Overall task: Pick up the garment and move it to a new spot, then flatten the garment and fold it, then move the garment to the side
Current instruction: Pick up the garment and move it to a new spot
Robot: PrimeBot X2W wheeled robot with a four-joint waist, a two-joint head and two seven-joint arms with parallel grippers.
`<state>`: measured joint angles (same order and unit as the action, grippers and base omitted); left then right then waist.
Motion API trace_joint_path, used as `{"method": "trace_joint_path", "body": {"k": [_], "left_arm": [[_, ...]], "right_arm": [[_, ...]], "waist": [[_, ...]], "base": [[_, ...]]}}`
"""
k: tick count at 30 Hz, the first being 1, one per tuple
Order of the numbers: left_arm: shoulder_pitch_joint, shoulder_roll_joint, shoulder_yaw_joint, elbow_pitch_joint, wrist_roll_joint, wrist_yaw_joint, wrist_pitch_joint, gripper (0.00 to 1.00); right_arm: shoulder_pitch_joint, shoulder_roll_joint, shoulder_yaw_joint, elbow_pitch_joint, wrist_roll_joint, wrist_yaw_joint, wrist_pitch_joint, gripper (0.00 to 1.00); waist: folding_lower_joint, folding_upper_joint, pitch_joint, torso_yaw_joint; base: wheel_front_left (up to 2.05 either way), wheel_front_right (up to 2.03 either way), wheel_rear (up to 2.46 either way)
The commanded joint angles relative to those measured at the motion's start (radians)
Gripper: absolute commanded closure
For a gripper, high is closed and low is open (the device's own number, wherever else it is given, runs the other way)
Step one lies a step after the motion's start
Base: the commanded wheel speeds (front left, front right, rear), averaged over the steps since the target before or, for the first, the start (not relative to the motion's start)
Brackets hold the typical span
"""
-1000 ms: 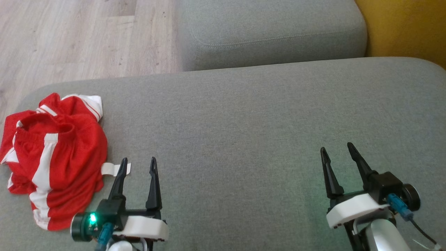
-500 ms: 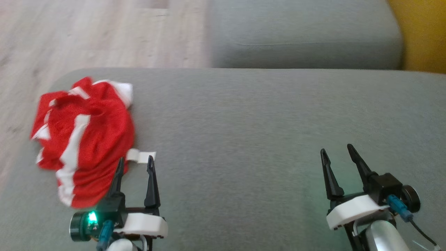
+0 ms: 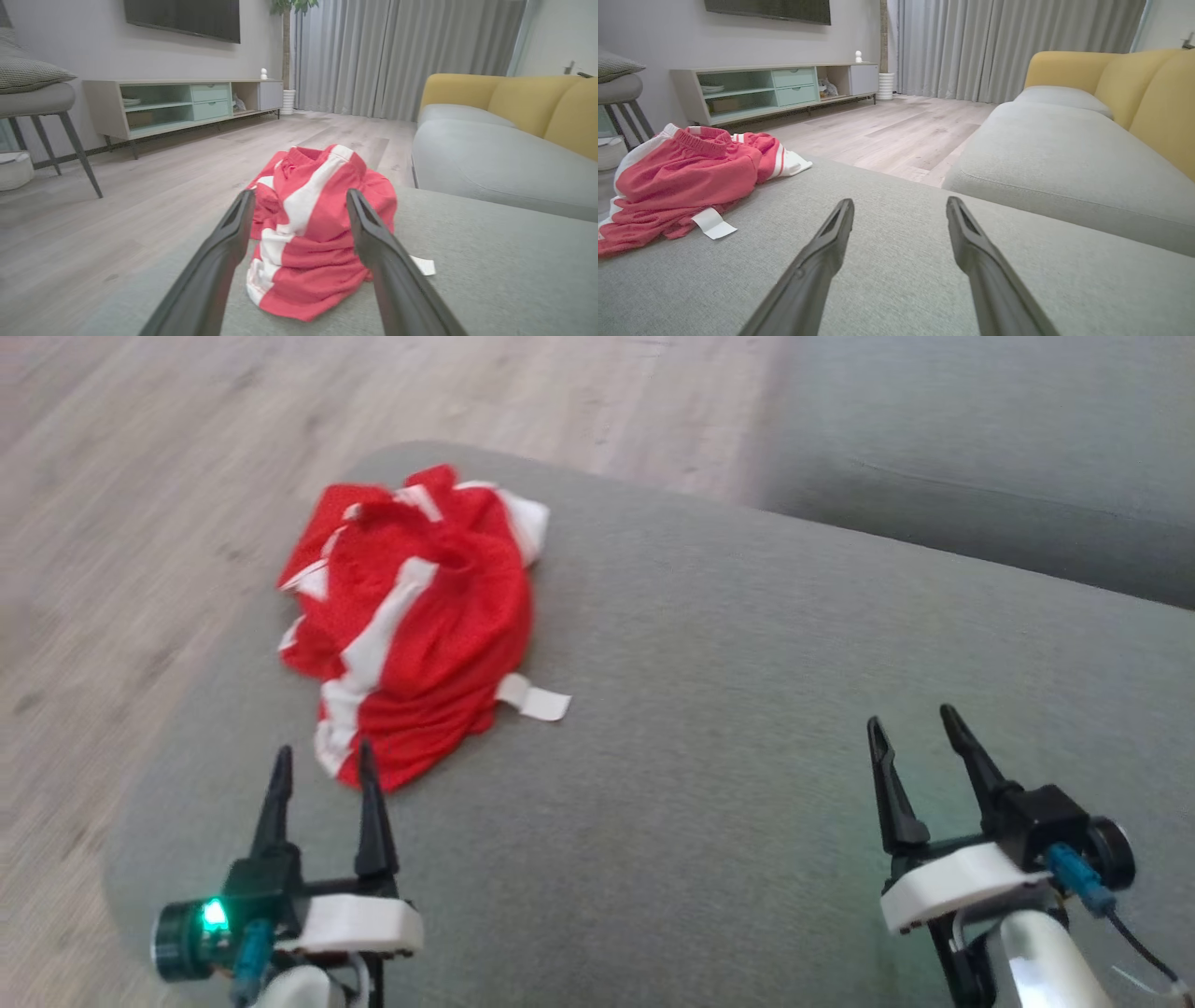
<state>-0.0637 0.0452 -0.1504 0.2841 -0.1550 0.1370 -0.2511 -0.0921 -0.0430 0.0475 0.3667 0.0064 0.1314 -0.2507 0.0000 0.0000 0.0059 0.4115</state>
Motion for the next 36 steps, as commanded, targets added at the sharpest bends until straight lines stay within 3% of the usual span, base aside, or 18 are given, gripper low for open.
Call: {"method": "trace_joint_path", "body": {"k": [1,7,13,19,24,29,32,36], "left_arm": [[-0.061,0.005,0.042,-0.038,0.011,0.008,-0.011,0.00],[-0.154,0.012,0.112,-0.081,0.054,-0.020,-0.011,0.00],[-0.385,0.059,0.177,-0.073,0.076,-0.069,-0.011,0.00],[-0.634,0.146,0.182,0.218,0.072,-0.142,0.010,0.00],[-0.852,0.208,0.166,0.464,0.074,-0.182,0.153,0.00],[-0.948,0.248,0.154,0.670,0.069,-0.209,0.283,0.00],[-0.966,0.278,0.143,0.772,0.083,-0.196,0.341,0.00],[-0.977,0.278,0.137,0.835,0.086,-0.160,0.330,0.00]], "right_arm": [[-0.045,-0.007,0.016,-0.037,-0.013,-0.001,-0.011,0.00],[-0.061,-0.007,0.007,-0.056,-0.058,-0.001,-0.011,0.00],[-0.129,-0.025,-0.018,-0.079,-0.151,-0.001,-0.011,0.00],[-0.182,-0.079,-0.006,-0.098,-0.179,-0.001,-0.011,0.00],[-0.222,-0.122,0.013,-0.116,-0.185,-0.001,-0.011,0.00],[-0.236,-0.140,0.024,-0.129,-0.184,-0.001,-0.011,0.00],[-0.243,-0.148,0.022,-0.136,-0.184,-0.001,-0.011,0.00],[-0.242,-0.150,0.015,-0.140,-0.189,-0.001,-0.011,0.00]], "waist": [[0.0000,0.0000,0.019,0.037],[0.0000,0.0000,0.089,0.047],[0.0000,0.0000,0.234,0.004],[0.0000,0.0000,0.341,-0.053],[0.0000,0.0000,0.431,-0.104],[0.0000,0.0000,0.479,-0.138],[0.0000,0.0000,0.499,-0.149],[0.0000,0.0000,0.505,-0.147]], "base": [[0.00,0.00,0.00],[0.00,0.00,0.00],[0.00,0.00,0.00],[0.00,0.00,0.00],[0.00,0.00,0.00],[0.00,0.00,0.00],[0.00,0.00,0.00],[0.00,0.00,0.00]]}}
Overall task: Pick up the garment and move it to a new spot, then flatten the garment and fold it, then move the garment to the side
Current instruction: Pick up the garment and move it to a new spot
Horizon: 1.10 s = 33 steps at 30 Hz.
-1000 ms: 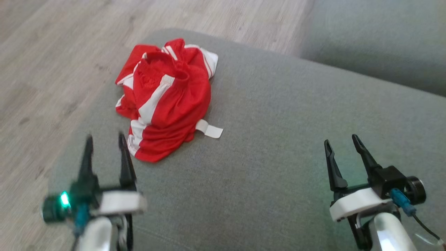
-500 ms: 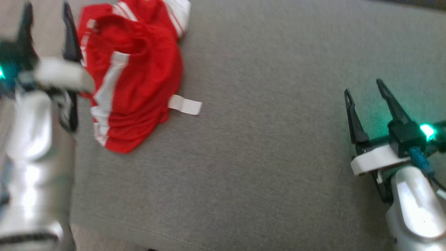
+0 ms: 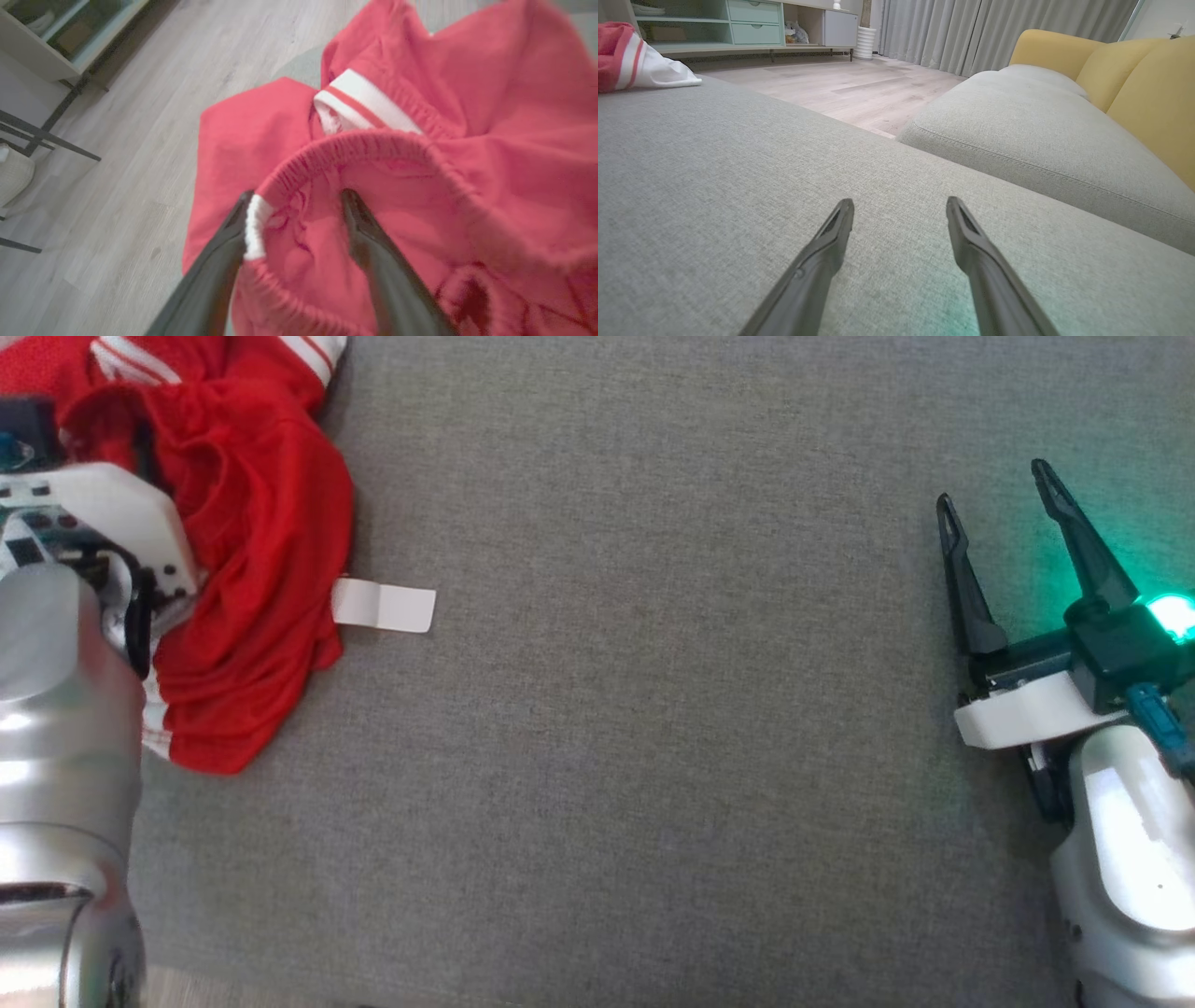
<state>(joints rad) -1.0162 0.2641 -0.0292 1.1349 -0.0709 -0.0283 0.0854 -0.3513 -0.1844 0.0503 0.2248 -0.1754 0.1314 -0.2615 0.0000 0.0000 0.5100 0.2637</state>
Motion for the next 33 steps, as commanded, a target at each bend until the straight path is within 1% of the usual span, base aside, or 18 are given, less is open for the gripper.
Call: {"method": "trace_joint_path", "body": {"k": [1,2,7,8,12,16,21,24,25,29,33], "left_arm": [[-0.027,0.059,0.016,-0.014,0.002,0.011,-0.031,0.54],[-0.028,0.058,0.014,-0.012,0.001,0.012,-0.057,1.00],[-0.060,0.058,0.002,-0.022,0.003,0.014,-0.183,1.00],[-0.080,0.058,-0.005,-0.034,0.004,0.011,-0.223,1.00],[-0.132,0.060,-0.033,-0.080,0.020,-0.004,-0.270,1.00],[-0.188,0.047,-0.065,-0.159,0.025,-0.042,-0.287,1.00],[-0.235,0.039,-0.111,-0.275,0.024,-0.078,-0.271,1.00],[-0.257,0.026,-0.131,-0.354,0.000,-0.092,-0.246,1.00],[-0.257,0.026,-0.131,-0.354,0.000,-0.092,-0.246,1.00],[-0.271,-0.004,-0.156,-0.445,-0.066,-0.100,-0.184,1.00],[-0.276,-0.028,-0.186,-0.512,-0.125,-0.102,-0.128,1.00]], "right_arm": [[0.019,-0.006,0.009,0.003,-0.009,-0.001,0.000,0.00],[0.020,-0.003,0.009,0.005,-0.010,-0.001,0.000,0.00],[0.023,0.013,0.022,0.024,-0.003,-0.001,0.000,0.00],[0.027,0.026,0.030,0.031,0.003,-0.001,0.000,0.00],[0.042,0.056,0.039,0.045,0.015,-0.001,0.000,0.00],[0.063,0.086,0.046,0.056,0.030,-0.001,0.000,0.00],[0.105,0.120,0.055,0.063,0.053,-0.001,0.000,0.00],[0.127,0.129,0.057,0.062,0.068,-0.001,0.000,0.00],[0.127,0.129,0.057,0.062,0.068,-0.001,0.000,0.00],[0.152,0.133,0.062,0.050,0.096,-0.001,0.000,0.00],[0.178,0.134,0.068,0.036,0.142,-0.001,0.000,0.00]], "waist": [[0.0000,0.0000,0.000,0.004],[0.0000,0.0000,-0.003,0.007],[0.0000,0.0000,-0.048,0.023],[0.0000,0.0000,-0.082,0.023],[0.0000,0.0000,-0.164,0.010],[0.0000,0.0000,-0.255,-0.032],[0.0000,0.0000,-0.374,-0.139],[0.0000,0.0000,-0.427,-0.223],[0.0000,0.0000,-0.427,-0.223],[0.0000,0.0000,-0.469,-0.343],[0.0000,0.0000,-0.484,-0.452]], "base": [[0.00,0.00,0.00],[0.00,0.00,0.00],[0.00,0.00,0.00],[0.00,0.00,0.00],[0.00,0.00,0.00],[0.00,0.00,0.00],[0.00,0.00,0.00],[0.00,0.00,0.00],[0.00,0.00,0.00],[0.00,0.00,0.00],[0.00,0.00,0.00]]}}
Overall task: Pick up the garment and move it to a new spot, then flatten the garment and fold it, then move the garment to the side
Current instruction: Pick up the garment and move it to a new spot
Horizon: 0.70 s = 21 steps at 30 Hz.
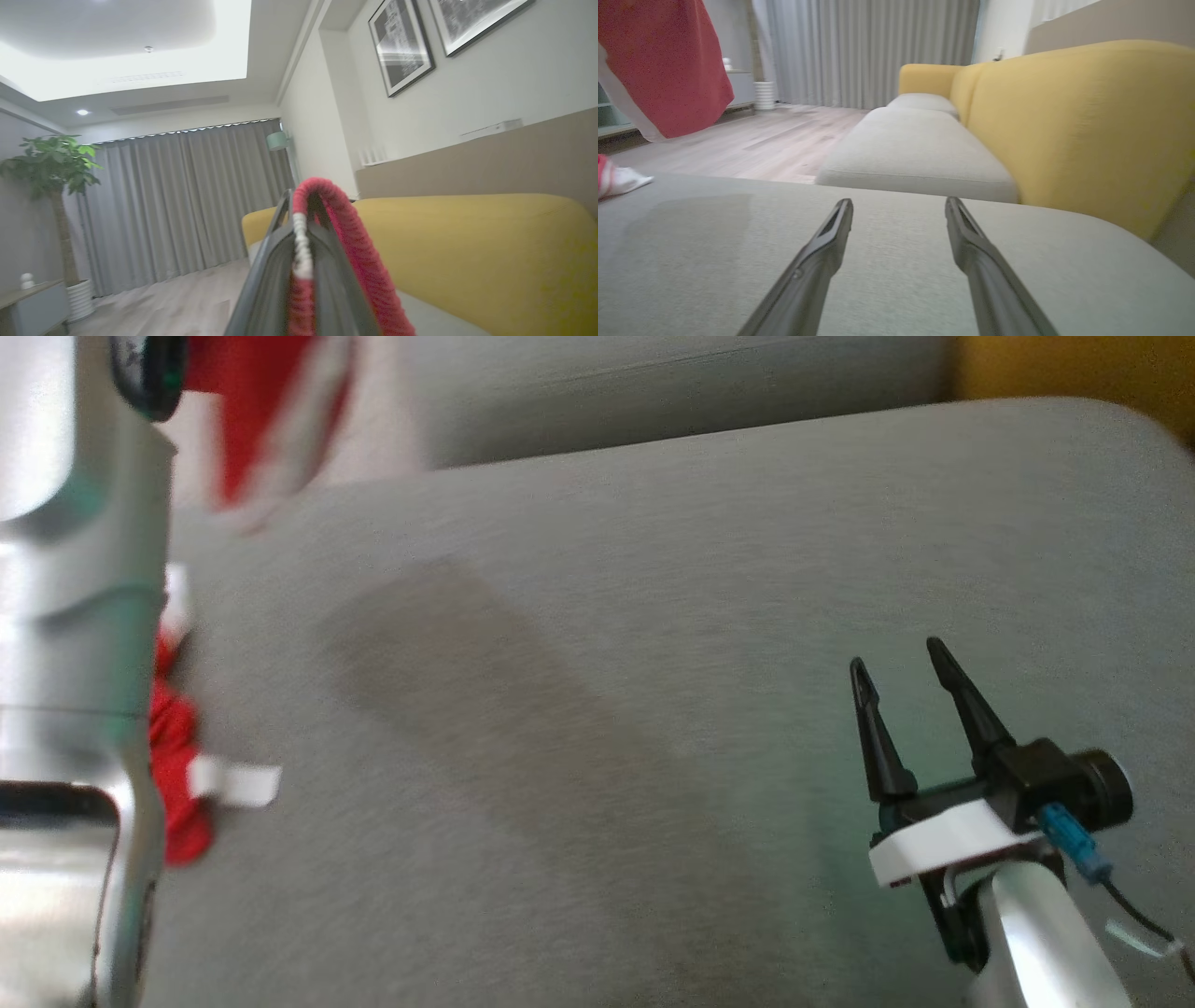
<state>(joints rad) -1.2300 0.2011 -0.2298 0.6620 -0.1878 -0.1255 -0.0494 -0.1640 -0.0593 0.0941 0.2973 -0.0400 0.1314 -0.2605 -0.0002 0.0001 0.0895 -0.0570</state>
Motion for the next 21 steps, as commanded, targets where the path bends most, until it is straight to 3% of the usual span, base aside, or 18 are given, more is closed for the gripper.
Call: {"method": "trace_joint_path", "body": {"k": [1,7,12,20,21], "left_arm": [[-0.063,0.029,0.007,-0.053,-0.020,-0.005,0.019,1.00],[-0.038,-0.032,-0.051,-0.089,-0.076,-0.005,0.065,1.00],[0.080,-0.078,-0.129,-0.075,-0.113,-0.005,0.066,1.00],[0.432,-0.114,-0.222,0.036,-0.173,-0.005,-0.054,1.00],[0.472,-0.118,-0.228,0.058,-0.176,-0.003,-0.086,0.64]], "right_arm": [[-0.004,0.009,0.025,-0.040,0.014,-0.001,-0.001,0.00],[-0.009,0.009,0.026,-0.063,0.069,-0.001,-0.001,0.00],[-0.036,0.009,0.050,-0.082,0.116,-0.001,-0.001,0.00],[-0.057,0.009,0.053,-0.072,0.156,-0.001,-0.001,0.00],[-0.056,0.009,0.051,-0.067,0.157,-0.001,-0.001,0.00]], "waist": [[0.0002,-0.0001,-0.062,-0.156],[0.0002,-0.0001,-0.010,-0.262],[0.0002,-0.0001,0.055,-0.312],[0.0002,-0.0001,0.154,-0.287],[0.0002,-0.0001,0.160,-0.275]], "base": [[0.00,0.00,0.00],[0.00,0.00,0.00],[0.00,0.00,0.00],[0.00,0.00,0.00],[0.00,0.00,0.00]]}}
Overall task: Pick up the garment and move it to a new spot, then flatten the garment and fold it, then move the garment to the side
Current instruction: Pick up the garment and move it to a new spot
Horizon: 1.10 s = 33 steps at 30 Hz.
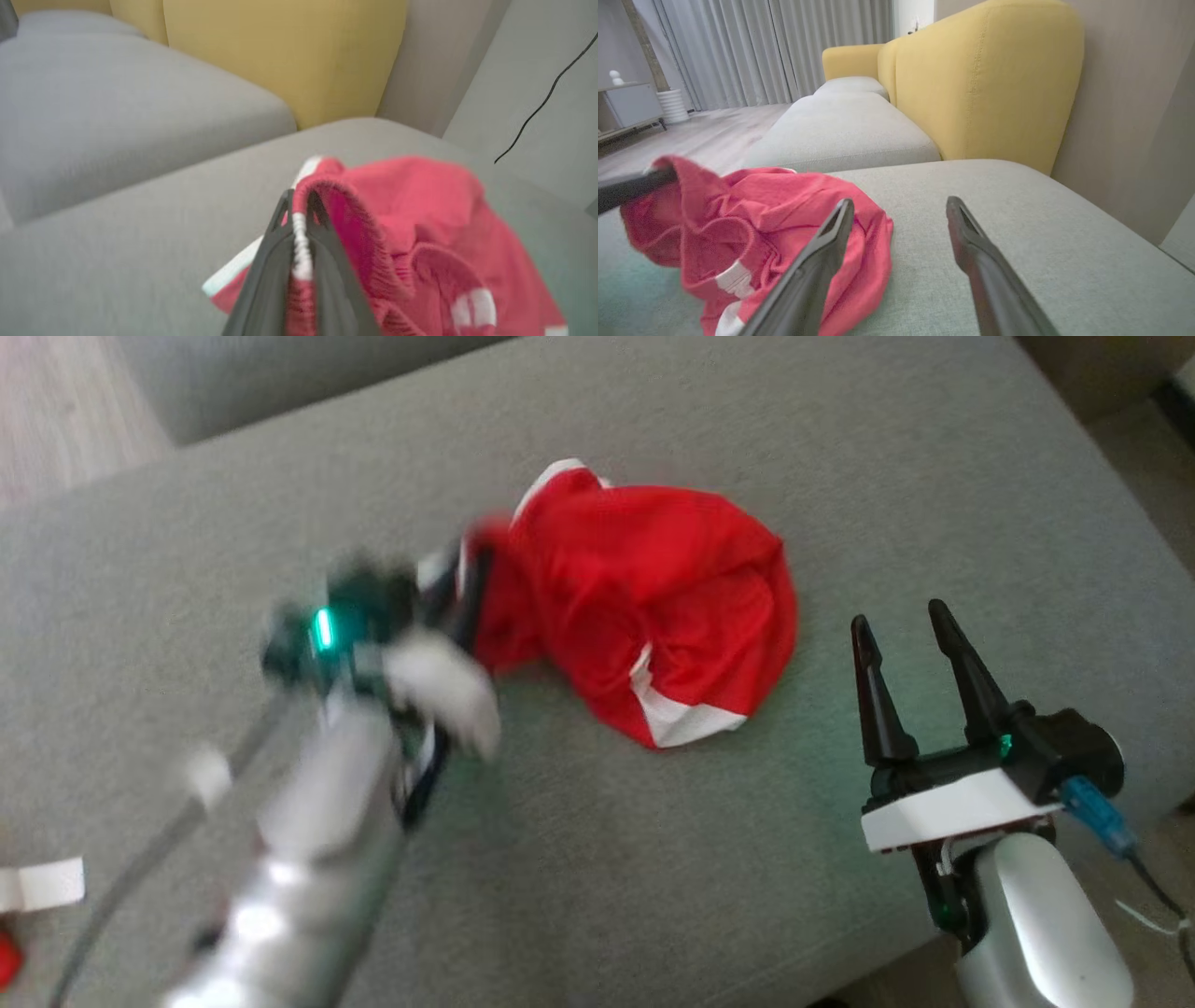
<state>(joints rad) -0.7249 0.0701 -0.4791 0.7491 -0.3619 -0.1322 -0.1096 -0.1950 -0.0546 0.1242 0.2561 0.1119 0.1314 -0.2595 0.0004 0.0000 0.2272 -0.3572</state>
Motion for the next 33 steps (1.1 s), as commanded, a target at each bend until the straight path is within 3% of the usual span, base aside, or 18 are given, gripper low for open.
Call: {"method": "trace_joint_path", "body": {"k": [1,5,11,18,22,29,33], "left_arm": [[0.004,0.010,0.019,-0.008,-0.002,0.012,-0.059,0.00],[0.115,-0.001,0.039,0.005,0.005,0.073,-0.148,0.00],[0.356,-0.012,0.185,-0.306,0.064,0.165,-0.152,0.00],[0.603,-0.019,0.295,-0.558,0.118,0.193,-0.152,0.00],[0.705,-0.019,0.293,-0.674,0.145,0.214,-0.152,0.00],[0.787,-0.020,0.277,-0.712,0.171,0.265,-0.152,0.00],[0.801,-0.020,0.267,-0.709,0.179,0.272,-0.152,0.00]], "right_arm": [[-0.028,0.004,0.028,-0.024,-0.016,-0.001,-0.002,0.00],[-0.018,0.004,0.012,-0.012,-0.009,-0.001,-0.002,0.00],[0.021,0.004,0.010,0.009,-0.029,-0.001,-0.002,0.00],[0.098,0.004,0.000,0.013,-0.019,-0.001,-0.002,0.00],[0.149,0.004,-0.011,-0.022,-0.015,-0.001,-0.002,0.00],[0.213,0.004,-0.011,-0.056,-0.016,-0.001,-0.002,0.00],[0.221,0.004,0.001,-0.059,-0.017,-0.001,-0.002,0.00]], "waist": [[-0.0004,0.0000,0.024,0.036],[-0.0004,0.0000,0.011,0.097],[-0.0004,0.0000,-0.074,0.196],[-0.0004,0.0000,-0.183,0.275],[-0.0004,0.0000,-0.211,0.317],[-0.0004,0.0000,-0.227,0.349],[-0.0004,0.0000,-0.229,0.353]], "base": [[0.00,0.00,0.00],[0.00,0.00,0.00],[0.00,0.00,0.00],[0.00,0.00,0.00],[0.00,0.00,0.00],[0.00,0.00,0.00],[0.00,0.00,0.00]]}}
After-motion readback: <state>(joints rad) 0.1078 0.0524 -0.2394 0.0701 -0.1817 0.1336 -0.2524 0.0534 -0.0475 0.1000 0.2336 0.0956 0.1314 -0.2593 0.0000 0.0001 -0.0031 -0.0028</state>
